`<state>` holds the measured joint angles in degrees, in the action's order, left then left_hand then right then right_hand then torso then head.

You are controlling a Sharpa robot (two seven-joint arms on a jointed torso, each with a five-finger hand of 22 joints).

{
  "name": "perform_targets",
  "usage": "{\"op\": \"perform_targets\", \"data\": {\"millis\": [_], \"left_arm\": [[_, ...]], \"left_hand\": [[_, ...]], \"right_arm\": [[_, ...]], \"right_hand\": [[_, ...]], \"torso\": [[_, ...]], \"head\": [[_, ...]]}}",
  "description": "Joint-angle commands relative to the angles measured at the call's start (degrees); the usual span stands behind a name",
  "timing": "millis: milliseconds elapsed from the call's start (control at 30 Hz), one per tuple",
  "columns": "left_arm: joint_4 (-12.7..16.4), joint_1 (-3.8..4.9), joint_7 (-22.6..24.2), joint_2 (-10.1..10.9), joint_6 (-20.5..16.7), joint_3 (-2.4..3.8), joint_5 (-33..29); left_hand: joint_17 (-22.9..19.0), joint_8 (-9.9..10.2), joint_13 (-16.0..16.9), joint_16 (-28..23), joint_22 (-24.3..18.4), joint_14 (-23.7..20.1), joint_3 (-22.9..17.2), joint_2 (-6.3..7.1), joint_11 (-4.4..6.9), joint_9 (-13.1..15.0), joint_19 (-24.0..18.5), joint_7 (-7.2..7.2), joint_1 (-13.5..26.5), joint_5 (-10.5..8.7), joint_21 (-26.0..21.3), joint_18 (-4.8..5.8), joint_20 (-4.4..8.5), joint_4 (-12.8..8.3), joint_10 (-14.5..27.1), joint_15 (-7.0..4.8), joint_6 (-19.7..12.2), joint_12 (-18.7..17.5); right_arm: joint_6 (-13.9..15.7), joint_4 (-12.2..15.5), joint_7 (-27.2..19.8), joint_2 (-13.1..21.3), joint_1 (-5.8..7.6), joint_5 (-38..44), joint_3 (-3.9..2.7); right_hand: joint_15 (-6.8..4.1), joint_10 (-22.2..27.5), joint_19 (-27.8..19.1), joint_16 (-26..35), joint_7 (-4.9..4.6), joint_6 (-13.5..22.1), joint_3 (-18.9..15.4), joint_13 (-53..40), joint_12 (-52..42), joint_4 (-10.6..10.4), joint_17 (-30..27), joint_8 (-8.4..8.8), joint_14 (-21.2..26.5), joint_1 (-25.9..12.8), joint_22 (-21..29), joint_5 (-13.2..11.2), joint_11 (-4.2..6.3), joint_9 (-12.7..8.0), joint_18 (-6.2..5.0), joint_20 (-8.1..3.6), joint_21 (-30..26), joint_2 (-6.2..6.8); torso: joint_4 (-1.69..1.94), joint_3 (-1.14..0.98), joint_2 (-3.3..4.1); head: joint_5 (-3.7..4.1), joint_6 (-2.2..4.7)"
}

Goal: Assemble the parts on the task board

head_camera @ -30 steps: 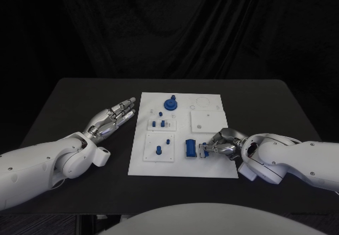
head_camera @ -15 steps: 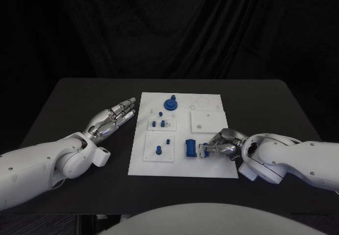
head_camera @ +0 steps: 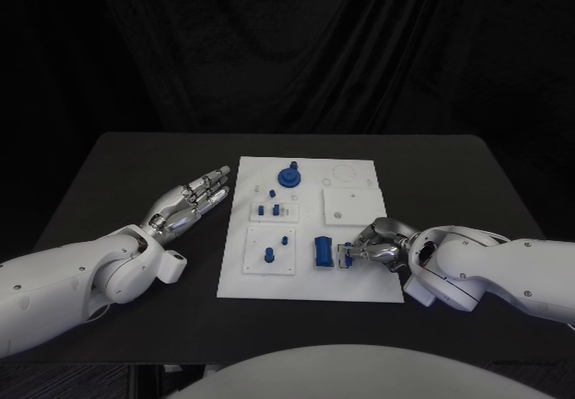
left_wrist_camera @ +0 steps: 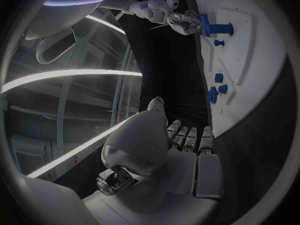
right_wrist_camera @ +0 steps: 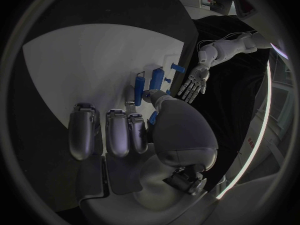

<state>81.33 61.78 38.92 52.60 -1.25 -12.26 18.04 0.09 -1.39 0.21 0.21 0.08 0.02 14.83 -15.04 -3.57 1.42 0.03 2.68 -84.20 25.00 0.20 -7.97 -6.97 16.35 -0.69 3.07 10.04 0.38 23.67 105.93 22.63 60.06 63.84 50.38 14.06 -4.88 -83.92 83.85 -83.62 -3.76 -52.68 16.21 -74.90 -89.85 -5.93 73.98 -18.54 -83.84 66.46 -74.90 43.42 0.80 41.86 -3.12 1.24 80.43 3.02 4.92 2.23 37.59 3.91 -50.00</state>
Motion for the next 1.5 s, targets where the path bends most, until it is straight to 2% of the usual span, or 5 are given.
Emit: {"op": "perform_targets", "data": {"millis": [33,433,667,800,1500], "left_arm": [[0.1,-0.11,2.0,-0.1,0.7,0.05,-0.2],[-0.1,-0.14,1.7,-0.2,0.8,0.05,-0.2],[-0.1,-0.16,1.5,-0.2,0.9,0.05,-0.2],[-0.1,-0.17,1.4,-0.2,1.0,0.05,-0.2],[0.0,-0.22,1.2,0.0,1.0,0.05,-0.2]], "left_hand": [[-0.1,-0.1,-0.1,-0.2,-0.1,0.0,-0.1,0.1,0.03,0.0,0.0,0.33,-0.6,0.32,-0.2,0.55,0.05,-0.1,0.2,0.44,0.2,-0.2],[-0.1,-0.1,-0.1,-0.2,-0.1,0.0,-0.2,0.05,0.05,0.1,0.0,0.4,-0.7,0.33,-0.2,0.57,-0.1,-0.2,0.3,0.64,0.2,-0.3],[-0.1,-0.1,-0.1,-0.2,-0.1,0.0,-0.2,0.05,0.05,0.1,0.0,0.4,-0.7,0.33,-0.2,0.57,-0.1,-0.2,0.3,0.64,0.2,-0.3],[-0.1,-0.1,-0.1,-0.2,-0.1,0.0,-0.2,0.03,0.09,0.0,0.0,0.49,-0.7,0.31,-0.2,0.58,-0.17,-0.2,0.4,0.7,0.1,-0.3],[-0.1,-0.1,-0.1,-0.2,-0.1,0.0,-0.2,0.02,0.14,0.1,0.0,0.59,-0.7,0.25,-0.2,0.58,-0.25,-0.2,0.5,0.78,0.2,-0.3]], "right_arm": [[-1.8,0.1,1.0,-0.1,-0.35,0.1,0.19],[-2.3,0.2,0.8,-0.3,-0.36,2.7,0.19],[-3.8,0.1,1.8,-0.4,-0.36,5.0,0.18],[-4.0,0.1,2.1,-0.5,-0.36,5.6,0.18],[0.6,1.1,-3.7,1.5,-0.36,7.0,0.2]], "right_hand": [[0.28,-6.1,2.9,-0.1,0.12,0.5,0.2,-15.1,-0.2,0.1,-0.2,-0.28,-3.4,-0.8,-11.8,-1.1,-0.03,-0.1,0.64,0.33,0.1,-0.12],[0.28,-6.1,2.8,-0.1,0.24,1.4,-1.3,-15.1,-0.2,-0.6,-0.3,-2.58,-3.4,-3.2,-11.7,-8.0,0.01,0.8,0.61,0.36,-0.1,0.34],[0.4,-6.1,2.6,0.1,0.07,3.0,-4.3,-15.1,-0.2,-3.7,-0.8,-4.69,-3.3,-6.9,-11.6,-21.5,-0.15,1.5,0.54,0.43,-0.4,0.4],[0.41,-6.1,2.6,0.3,0.08,3.5,-5.7,-15.1,-0.2,-5.2,-1.1,-5.7,-3.2,-7.9,-11.6,-26.6,-0.16,1.6,0.49,0.49,-0.6,0.14],[0.38,-6.1,2.4,0.3,0.18,4.0,-6.5,-15.1,-0.2,-6.2,-1.2,-7.07,-3.2,-7.7,-11.4,-27.7,-0.1,1.9,0.4,0.49,-1.0,-0.45]], "torso": [[-0.01,0.01,0.0],[0.02,0.01,-0.01],[-0.03,0.0,0.0],[-0.02,-0.01,0.01],[-0.02,-0.01,0.01]], "head": [[-0.05,0.0],[-0.03,0.0],[-0.12,0.0],[-0.14,0.0],[-0.35,0.0]]}}
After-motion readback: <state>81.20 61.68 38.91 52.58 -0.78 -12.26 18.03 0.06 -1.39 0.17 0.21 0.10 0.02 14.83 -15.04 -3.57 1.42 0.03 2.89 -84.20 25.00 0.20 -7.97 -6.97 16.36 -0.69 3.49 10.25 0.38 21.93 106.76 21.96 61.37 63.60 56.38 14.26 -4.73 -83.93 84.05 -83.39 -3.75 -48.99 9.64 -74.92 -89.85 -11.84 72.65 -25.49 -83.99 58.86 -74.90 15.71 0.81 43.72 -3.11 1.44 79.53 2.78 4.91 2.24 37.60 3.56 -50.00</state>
